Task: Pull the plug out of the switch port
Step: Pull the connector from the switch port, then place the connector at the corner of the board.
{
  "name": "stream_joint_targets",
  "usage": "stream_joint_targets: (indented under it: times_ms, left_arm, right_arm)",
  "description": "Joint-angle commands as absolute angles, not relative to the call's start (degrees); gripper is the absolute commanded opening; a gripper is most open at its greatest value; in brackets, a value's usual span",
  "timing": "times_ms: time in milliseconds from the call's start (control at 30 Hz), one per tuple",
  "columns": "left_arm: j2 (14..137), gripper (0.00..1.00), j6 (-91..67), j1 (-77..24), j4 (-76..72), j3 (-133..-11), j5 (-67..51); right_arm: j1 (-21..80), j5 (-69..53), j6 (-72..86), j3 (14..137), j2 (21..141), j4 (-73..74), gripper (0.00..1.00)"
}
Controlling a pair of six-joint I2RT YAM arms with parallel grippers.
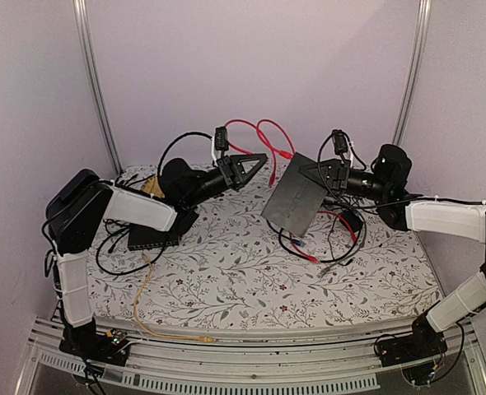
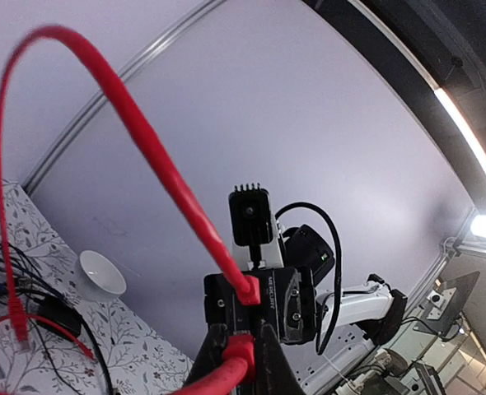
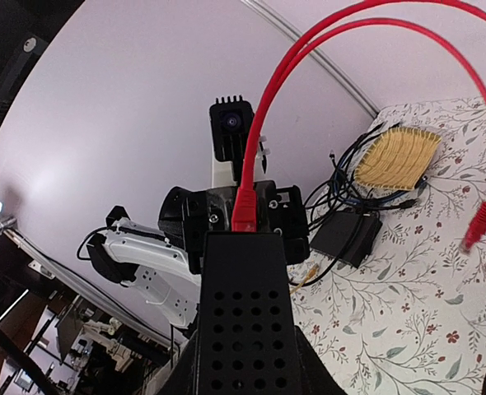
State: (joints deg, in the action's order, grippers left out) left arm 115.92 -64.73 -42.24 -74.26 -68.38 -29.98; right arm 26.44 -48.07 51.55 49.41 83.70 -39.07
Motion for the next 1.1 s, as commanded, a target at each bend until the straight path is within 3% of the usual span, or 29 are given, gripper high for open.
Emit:
stream_joint_targets:
  times_ms: [0,500,733,1067]
  left_arm:
    - [113.3,0.0,-65.4,-36.8,-76.5,-67.8,-30.8]
    - [118.6,0.0,-64.5,-35.8,-70.3,-74.8,-41.9]
    - [132.2,0.0,-75.0,-39.3,-72.1,-91.9,-51.6]
    - [154.5,0.0,-83.8,-47.7,-64.9,-122.4,-55.6]
  right_arm:
    - [23.8,-44.5,52.3,52.2,80.0,-45.7,0.02]
    - [22.0,-43.9,51.3,52.4,76.6,-43.3,0.01]
    - [21.3,-41.8,49.2,52.3,71.2,-39.3,0.01]
    - [20.1,-39.6,45.1,51.4,62.7,-31.6,0.01]
